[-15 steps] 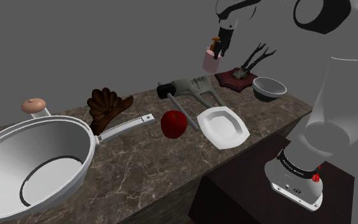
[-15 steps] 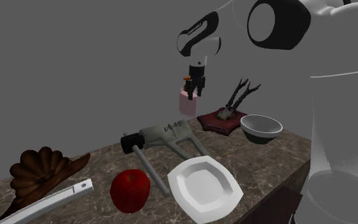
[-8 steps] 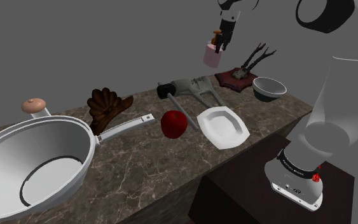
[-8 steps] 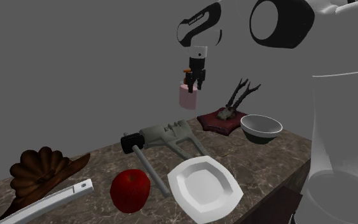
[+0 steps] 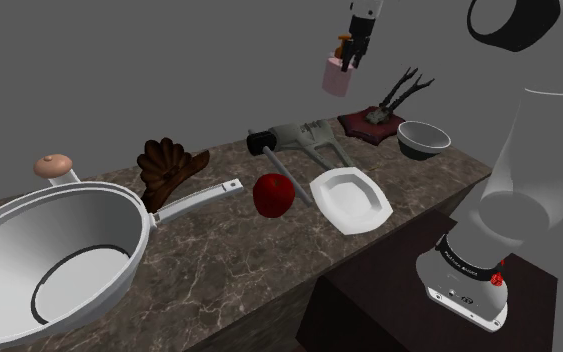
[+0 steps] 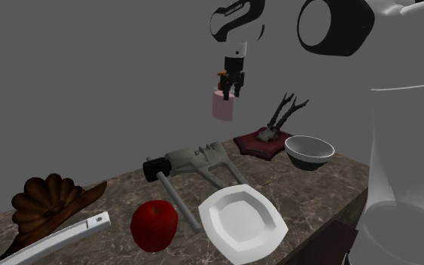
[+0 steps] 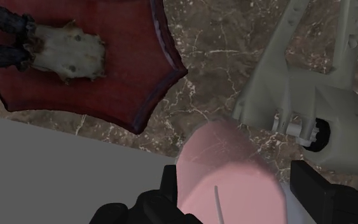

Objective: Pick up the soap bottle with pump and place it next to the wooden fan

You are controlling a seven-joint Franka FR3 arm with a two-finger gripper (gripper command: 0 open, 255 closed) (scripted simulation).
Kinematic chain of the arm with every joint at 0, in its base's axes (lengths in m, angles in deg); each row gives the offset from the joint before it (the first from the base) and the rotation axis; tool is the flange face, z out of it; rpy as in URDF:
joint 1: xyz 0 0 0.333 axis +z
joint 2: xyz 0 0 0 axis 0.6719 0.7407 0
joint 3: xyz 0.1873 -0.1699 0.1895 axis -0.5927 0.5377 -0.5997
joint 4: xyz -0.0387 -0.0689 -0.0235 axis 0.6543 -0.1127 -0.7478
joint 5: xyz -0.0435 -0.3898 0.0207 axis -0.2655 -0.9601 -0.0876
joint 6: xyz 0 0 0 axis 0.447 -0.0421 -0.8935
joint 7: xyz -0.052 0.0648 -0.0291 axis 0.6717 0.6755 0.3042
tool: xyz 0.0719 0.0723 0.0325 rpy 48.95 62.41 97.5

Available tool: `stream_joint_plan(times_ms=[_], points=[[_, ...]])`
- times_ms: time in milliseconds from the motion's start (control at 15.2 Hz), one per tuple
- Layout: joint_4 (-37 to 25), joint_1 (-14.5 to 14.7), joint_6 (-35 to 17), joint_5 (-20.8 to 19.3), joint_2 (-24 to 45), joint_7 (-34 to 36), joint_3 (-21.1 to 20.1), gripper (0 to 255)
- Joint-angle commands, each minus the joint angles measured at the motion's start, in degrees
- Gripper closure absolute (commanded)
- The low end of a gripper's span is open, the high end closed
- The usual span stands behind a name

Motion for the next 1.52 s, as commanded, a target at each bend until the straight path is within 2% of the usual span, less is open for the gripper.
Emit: stream_joint_plan(times_ms=[0, 1122, 1452], points=[[-1.68, -0.06, 1.56, 0.0, 0.11, 0.17, 0.01, 255], [-20.12, -2.14, 16.41, 1.16, 3.79, 0.54, 0.18, 255], [-14.89, 3.23, 13.55, -0.33, 0.91, 6.75, -1.56, 255]])
